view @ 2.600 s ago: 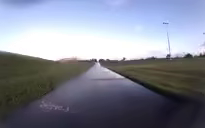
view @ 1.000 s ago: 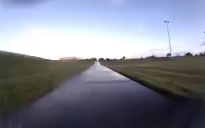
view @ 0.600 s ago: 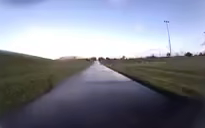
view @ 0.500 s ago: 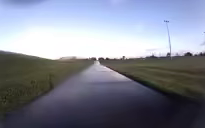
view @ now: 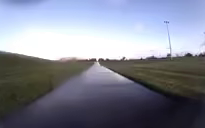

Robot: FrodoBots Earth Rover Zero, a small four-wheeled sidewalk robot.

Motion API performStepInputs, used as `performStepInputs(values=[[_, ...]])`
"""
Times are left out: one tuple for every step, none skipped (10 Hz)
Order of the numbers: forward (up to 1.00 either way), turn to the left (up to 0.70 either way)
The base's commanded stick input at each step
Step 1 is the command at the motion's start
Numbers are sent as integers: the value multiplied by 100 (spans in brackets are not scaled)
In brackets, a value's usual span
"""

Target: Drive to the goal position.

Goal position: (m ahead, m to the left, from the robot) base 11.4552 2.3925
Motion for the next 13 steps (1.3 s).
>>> performStepInputs(values=[[45,0],[45,0],[45,0],[45,0],[45,0],[45,0],[45,0],[45,0],[45,0],[45,0],[45,0],[45,0],[45,0]])
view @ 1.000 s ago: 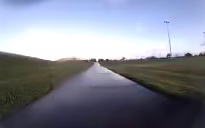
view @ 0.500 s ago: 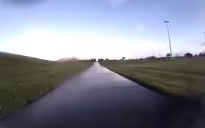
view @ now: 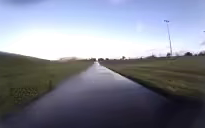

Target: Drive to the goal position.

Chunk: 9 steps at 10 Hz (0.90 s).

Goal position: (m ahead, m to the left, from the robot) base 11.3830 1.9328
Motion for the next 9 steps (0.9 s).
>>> performStepInputs(values=[[45,0],[45,0],[45,0],[45,0],[45,0],[45,0],[45,0],[45,0],[45,0]])
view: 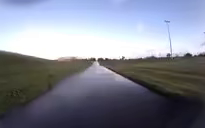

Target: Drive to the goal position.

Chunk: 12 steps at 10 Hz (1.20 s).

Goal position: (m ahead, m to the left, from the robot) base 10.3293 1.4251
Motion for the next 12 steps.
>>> performStepInputs(values=[[45,0],[45,0],[45,0],[45,0],[45,0],[45,0],[45,0],[45,0],[45,0],[45,0],[45,0],[45,0]])
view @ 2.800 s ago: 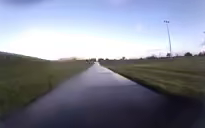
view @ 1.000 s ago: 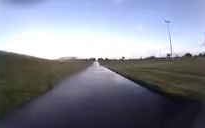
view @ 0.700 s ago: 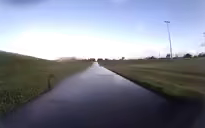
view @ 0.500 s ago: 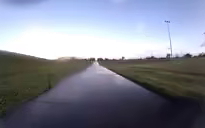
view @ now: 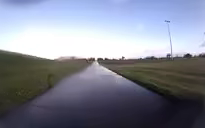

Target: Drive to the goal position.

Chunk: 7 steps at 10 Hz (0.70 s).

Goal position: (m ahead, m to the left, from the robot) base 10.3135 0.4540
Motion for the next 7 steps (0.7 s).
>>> performStepInputs(values=[[45,0],[45,0],[45,0],[45,0],[45,0],[45,0],[45,0]])
